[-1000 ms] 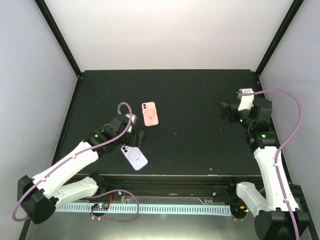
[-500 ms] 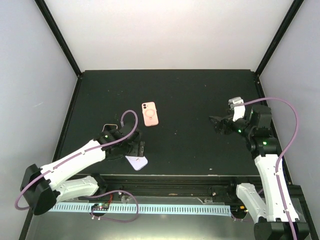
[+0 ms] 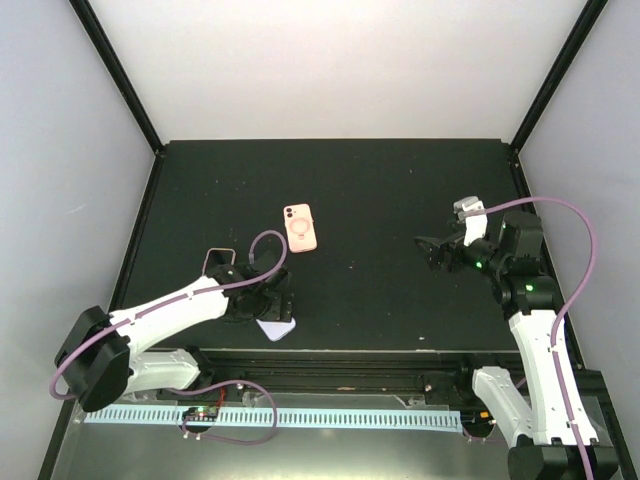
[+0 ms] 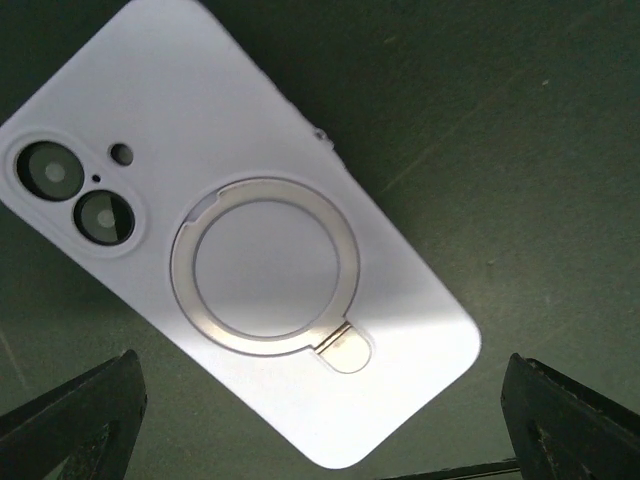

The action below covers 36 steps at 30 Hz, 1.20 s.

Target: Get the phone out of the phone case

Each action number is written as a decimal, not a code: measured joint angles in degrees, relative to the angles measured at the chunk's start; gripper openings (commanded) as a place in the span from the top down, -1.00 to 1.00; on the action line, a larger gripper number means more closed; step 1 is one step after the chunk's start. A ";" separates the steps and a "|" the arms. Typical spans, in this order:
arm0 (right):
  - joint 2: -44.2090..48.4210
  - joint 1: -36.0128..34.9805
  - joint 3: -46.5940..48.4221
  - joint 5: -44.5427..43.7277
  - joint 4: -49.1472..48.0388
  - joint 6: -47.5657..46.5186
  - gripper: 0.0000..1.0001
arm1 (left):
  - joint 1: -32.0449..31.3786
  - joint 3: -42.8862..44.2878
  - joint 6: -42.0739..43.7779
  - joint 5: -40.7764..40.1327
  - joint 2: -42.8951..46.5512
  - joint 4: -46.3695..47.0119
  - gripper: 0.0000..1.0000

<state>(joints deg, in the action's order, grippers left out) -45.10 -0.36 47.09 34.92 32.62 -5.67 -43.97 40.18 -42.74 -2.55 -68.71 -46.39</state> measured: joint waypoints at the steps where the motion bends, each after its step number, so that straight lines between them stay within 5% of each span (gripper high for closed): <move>1: 0.02 -0.04 0.00 0.17 0.00 -0.02 -0.99 | 0.00 -0.55 -0.52 0.02 -0.11 0.04 -0.98; 27: -0.94 -0.04 0.00 0.20 0.00 -0.07 -0.99 | 2.89 0.11 -2.01 -0.02 -10.80 3.32 -0.98; 36: -1.09 -0.04 0.00 0.11 0.00 -0.31 -0.99 | 3.02 -0.59 3.32 1.53 -8.09 8.50 -0.98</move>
<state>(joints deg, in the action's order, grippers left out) -46.19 -0.40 47.09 35.03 32.62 -5.98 -40.95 39.59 -39.42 -1.02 -76.79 -37.89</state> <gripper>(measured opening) 0.996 0.990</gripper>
